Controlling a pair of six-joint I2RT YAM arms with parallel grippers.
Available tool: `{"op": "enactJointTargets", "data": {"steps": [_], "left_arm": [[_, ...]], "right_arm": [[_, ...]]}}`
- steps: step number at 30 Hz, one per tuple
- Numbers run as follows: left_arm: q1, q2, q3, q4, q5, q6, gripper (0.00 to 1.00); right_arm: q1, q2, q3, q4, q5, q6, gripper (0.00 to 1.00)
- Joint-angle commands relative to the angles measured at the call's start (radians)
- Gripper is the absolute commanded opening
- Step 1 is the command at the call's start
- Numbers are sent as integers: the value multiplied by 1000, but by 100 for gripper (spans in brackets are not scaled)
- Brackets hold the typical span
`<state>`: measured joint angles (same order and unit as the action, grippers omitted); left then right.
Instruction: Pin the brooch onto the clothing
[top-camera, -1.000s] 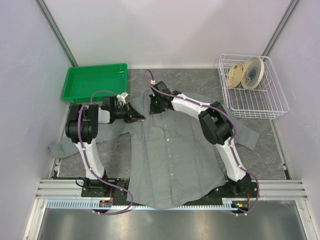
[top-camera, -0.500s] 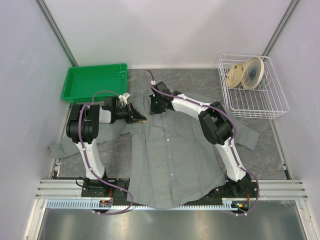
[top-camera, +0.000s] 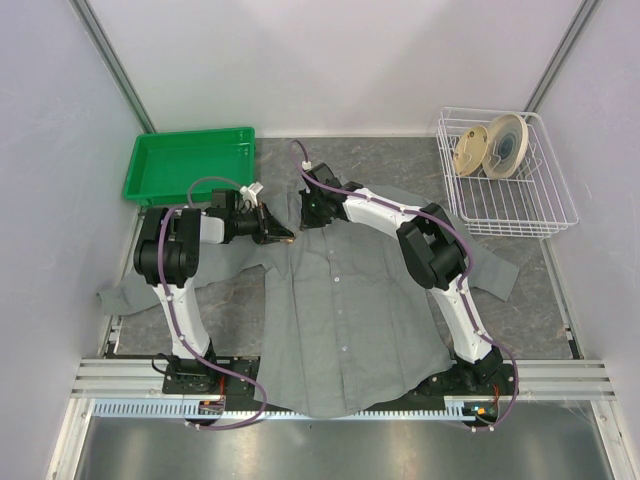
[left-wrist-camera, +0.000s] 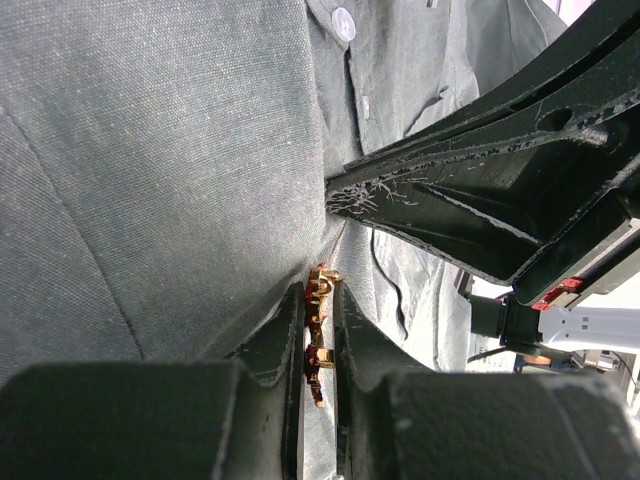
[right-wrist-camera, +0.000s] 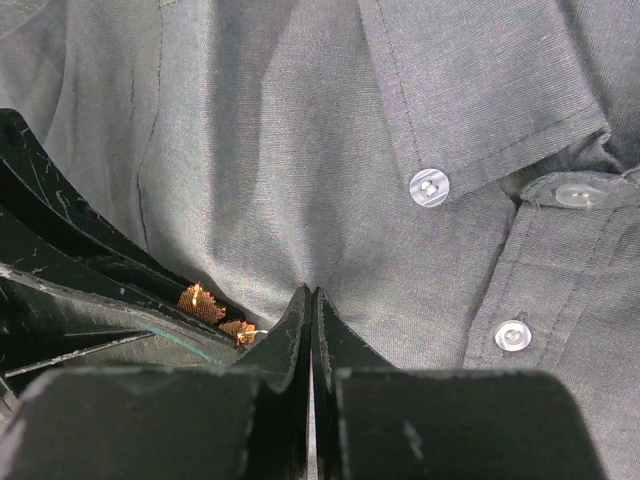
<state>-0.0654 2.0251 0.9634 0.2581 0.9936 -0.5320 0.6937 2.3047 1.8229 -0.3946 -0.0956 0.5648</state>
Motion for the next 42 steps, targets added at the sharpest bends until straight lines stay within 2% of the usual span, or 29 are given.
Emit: {"op": "enactJointTargets", "data": {"steps": [1, 23, 42], "left_arm": [[-14, 21, 37, -2, 0, 37, 2], [-24, 43, 47, 43, 34, 9, 2], [-37, 44, 61, 7, 20, 35, 2]], "right_arm": [[9, -67, -5, 31, 5, 12, 0], [24, -67, -10, 31, -3, 27, 0], [24, -82, -13, 39, -23, 50, 0]]}}
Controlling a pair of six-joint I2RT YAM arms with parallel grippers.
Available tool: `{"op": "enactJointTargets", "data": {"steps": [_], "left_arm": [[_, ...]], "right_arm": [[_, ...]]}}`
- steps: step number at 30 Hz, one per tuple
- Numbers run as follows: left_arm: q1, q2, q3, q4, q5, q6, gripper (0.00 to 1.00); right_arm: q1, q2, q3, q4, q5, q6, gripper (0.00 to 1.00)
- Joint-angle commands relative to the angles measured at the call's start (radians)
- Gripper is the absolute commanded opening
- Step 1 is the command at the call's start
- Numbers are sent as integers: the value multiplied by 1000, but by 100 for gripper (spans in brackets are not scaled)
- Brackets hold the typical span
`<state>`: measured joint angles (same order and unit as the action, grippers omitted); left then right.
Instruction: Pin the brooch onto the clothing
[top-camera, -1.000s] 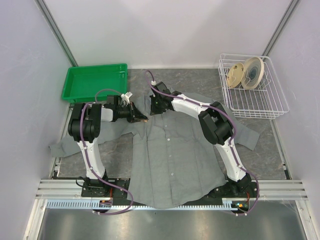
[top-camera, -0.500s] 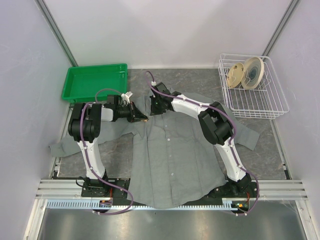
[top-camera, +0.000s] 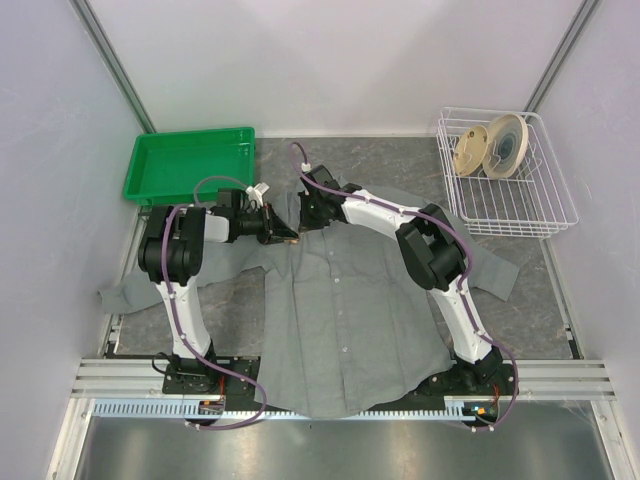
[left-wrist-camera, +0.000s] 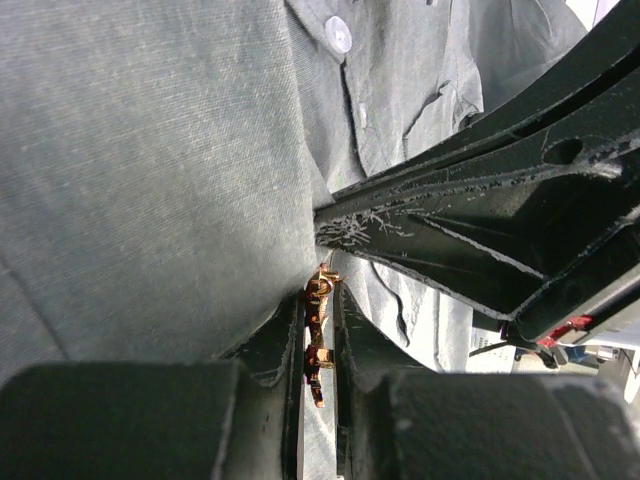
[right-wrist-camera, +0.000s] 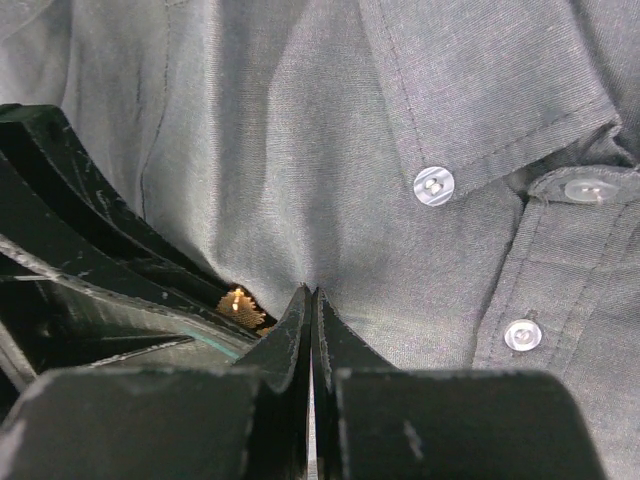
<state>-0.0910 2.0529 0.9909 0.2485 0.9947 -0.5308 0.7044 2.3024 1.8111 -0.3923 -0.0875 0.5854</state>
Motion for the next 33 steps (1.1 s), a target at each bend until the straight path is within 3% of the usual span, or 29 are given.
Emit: {"op": "enactJointTargets", "data": {"steps": [1, 12, 17, 21, 29, 33], "left_arm": [[-12, 19, 35, 17, 18, 32, 2], [-15, 29, 49, -8, 13, 31, 2], [-13, 29, 55, -32, 10, 48, 2], [-13, 32, 60, -40, 7, 48, 2], [-13, 36, 68, -51, 2, 51, 2], [-13, 38, 68, -51, 5, 51, 2]], "right_arm": [[14, -78, -4, 38, -32, 31, 0], [10, -77, -7, 35, -38, 18, 1], [-11, -83, -15, 32, -50, -9, 13], [-26, -87, -18, 29, -80, -33, 30], [-88, -110, -25, 30, -159, -87, 55], [-118, -112, -50, 32, -239, -104, 56]]}}
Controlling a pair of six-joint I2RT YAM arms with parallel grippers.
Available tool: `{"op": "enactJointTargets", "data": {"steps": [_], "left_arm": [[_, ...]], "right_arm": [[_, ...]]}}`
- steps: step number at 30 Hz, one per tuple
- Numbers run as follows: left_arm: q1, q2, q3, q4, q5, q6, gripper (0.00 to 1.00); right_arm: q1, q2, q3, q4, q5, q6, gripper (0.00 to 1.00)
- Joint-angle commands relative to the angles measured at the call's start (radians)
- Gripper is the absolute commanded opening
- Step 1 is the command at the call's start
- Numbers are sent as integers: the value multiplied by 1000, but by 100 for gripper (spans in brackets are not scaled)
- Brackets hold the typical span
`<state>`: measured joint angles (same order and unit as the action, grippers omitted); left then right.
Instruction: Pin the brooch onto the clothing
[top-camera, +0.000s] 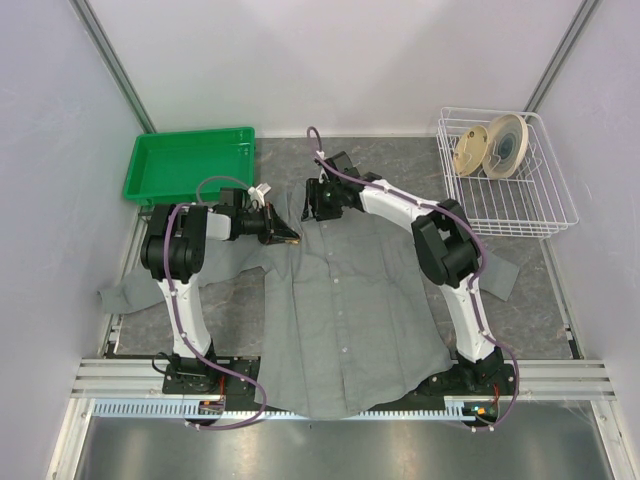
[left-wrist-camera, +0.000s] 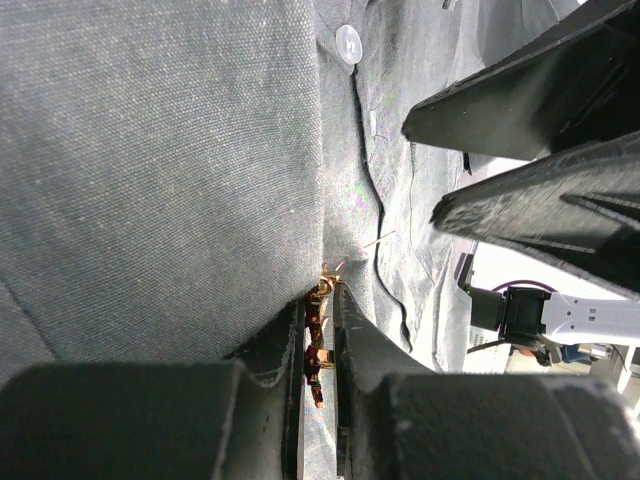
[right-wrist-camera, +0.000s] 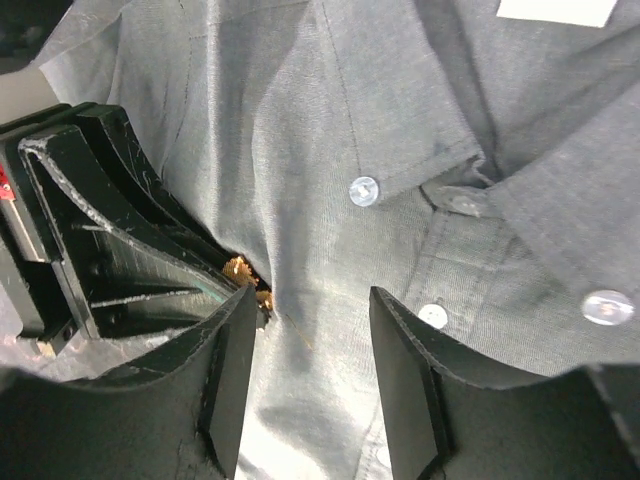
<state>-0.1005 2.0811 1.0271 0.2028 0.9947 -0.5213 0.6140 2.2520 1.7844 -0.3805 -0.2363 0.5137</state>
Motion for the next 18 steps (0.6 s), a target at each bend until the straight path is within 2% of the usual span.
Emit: {"op": "enactJointTargets", "data": {"steps": [1, 12, 18], "left_arm": [[-4, 8, 33, -6, 5, 41, 2], [-4, 13, 37, -6, 16, 43, 2], [-4, 14, 37, -5, 16, 41, 2]], "right_arm": [[-36, -62, -29, 22, -119, -35, 55], [-60, -40, -97, 92, -325, -11, 47], [-59, -29, -103, 118, -342, 14, 42]]}}
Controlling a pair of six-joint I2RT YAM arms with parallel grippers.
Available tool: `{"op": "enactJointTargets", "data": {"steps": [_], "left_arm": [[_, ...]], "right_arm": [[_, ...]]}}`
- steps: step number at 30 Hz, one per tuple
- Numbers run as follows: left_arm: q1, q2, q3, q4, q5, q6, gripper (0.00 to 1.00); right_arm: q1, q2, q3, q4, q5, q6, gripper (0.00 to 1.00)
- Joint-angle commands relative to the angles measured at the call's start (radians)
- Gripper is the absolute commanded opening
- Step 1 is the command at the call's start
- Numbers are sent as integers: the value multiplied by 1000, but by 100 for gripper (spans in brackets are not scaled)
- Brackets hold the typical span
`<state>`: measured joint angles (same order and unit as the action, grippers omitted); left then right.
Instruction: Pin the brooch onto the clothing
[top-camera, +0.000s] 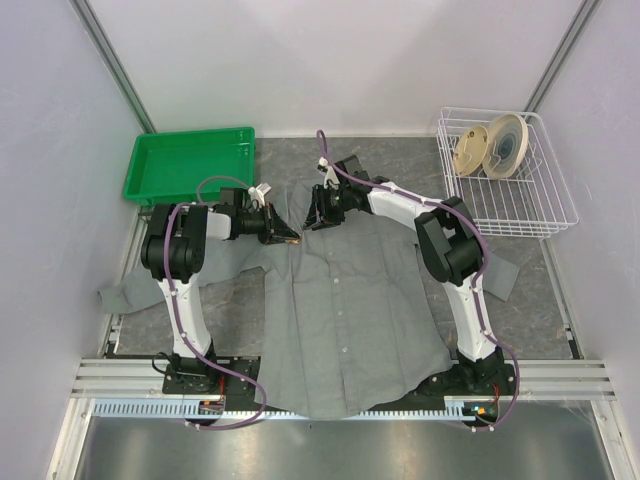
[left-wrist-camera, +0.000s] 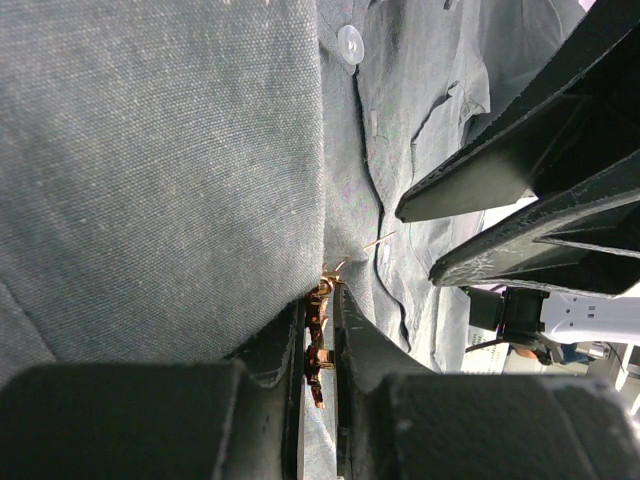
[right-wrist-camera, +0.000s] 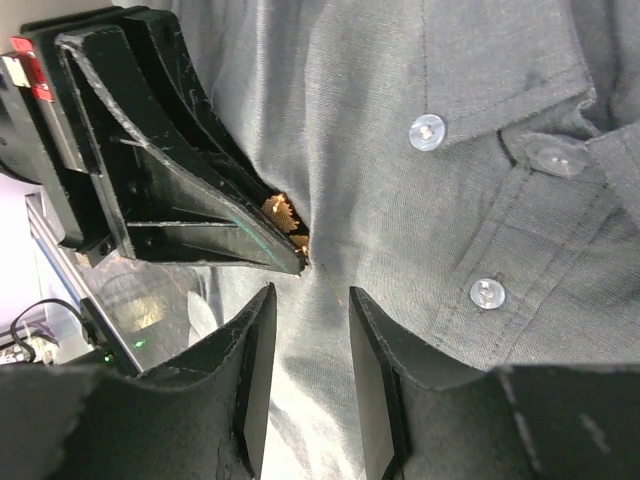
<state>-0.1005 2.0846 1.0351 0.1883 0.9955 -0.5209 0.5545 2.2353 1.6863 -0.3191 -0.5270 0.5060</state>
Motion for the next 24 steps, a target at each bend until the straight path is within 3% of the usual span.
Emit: {"op": "enactJointTargets", "data": {"steps": [1, 21, 24], "left_arm": [[-4, 11, 29, 8, 15, 42, 2], [-4, 11, 31, 10, 14, 42, 2], [-4, 11, 29, 10, 12, 42, 2]], "right_arm": [[-1, -13, -7, 57, -53, 23, 41], [2, 35, -7, 75, -70, 63, 40], [2, 41, -4, 72, -71, 68, 35]]}}
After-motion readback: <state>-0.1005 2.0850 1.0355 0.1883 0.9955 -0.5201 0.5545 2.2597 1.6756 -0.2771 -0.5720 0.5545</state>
